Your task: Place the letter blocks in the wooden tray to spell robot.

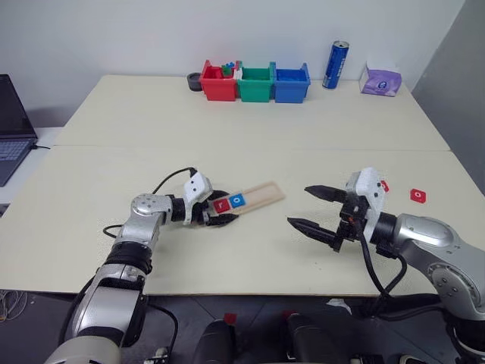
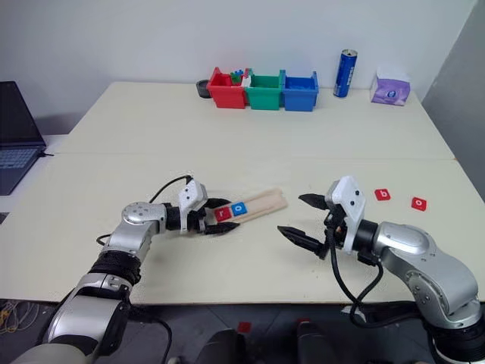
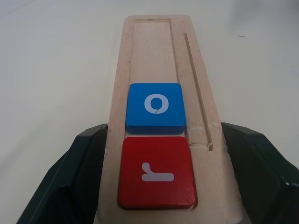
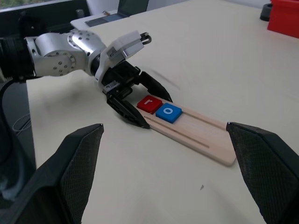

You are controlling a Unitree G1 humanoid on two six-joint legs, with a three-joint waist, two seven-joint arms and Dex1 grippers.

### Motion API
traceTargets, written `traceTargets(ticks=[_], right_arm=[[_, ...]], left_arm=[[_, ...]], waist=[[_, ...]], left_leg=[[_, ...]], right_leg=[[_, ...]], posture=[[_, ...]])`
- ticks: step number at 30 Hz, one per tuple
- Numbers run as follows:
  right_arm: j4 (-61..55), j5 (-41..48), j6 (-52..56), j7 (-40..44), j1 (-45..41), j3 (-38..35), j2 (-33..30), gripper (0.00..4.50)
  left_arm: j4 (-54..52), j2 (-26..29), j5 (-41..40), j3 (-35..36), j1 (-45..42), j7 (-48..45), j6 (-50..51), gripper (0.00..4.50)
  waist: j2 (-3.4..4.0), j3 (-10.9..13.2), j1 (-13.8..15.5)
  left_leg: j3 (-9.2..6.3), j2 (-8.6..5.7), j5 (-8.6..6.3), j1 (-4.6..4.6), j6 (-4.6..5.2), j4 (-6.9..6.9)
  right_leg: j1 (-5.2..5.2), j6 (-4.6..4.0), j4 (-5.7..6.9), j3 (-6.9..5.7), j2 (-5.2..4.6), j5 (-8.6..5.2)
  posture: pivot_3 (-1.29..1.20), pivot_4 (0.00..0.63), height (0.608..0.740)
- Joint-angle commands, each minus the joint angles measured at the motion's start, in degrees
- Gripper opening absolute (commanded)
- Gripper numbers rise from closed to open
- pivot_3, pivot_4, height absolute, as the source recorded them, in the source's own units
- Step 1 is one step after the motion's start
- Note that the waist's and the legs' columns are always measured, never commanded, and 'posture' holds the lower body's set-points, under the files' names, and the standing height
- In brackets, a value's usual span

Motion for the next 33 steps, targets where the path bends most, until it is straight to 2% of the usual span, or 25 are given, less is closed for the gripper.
traceTargets(ticks=[1,12,25,33], right_arm=[[-2.49,-1.73,-4.09,3.62,3.69,-2.37,-2.67,4.50],[-1.84,-0.24,-6.05,7.47,6.80,-6.36,-4.71,4.50],[0.63,-2.73,-7.70,8.28,4.65,-4.00,-4.06,4.50],[0.94,-2.50,-7.15,8.06,3.92,-4.46,-3.79,4.50]], left_arm=[[-5.94,0.71,-0.53,-2.96,2.74,-5.86,-0.51,3.40],[-5.98,3.60,-0.30,-4.17,4.11,-12.58,-5.96,3.40],[10.42,-3.48,4.32,-5.27,-5.04,-8.21,-16.04,3.40],[13.01,-3.98,4.59,-4.94,-6.32,-9.26,-17.75,3.40]], waist=[[0.00,0.00,0.05],[-0.01,0.01,-0.30],[-0.01,0.01,0.70],[-0.01,0.01,0.80]], left_leg=[[0.00,0.00,0.00,-0.03,0.00,0.00],[0.05,0.05,-0.01,0.11,0.02,0.00],[0.12,-0.05,-0.01,0.17,0.02,0.06],[0.16,-0.03,-0.01,0.28,0.02,0.06]], right_leg=[[-0.02,0.00,-0.02,0.00,0.00,0.00],[0.04,0.03,0.04,0.03,0.11,-0.02],[0.17,0.05,0.01,-0.01,0.04,-0.02],[0.28,0.06,0.02,-0.01,0.04,-0.03]], posture=[[0.00,0.150,0.740],[0.00,0.150,0.740],[0.00,0.150,0.740],[0.00,0.150,0.740]])
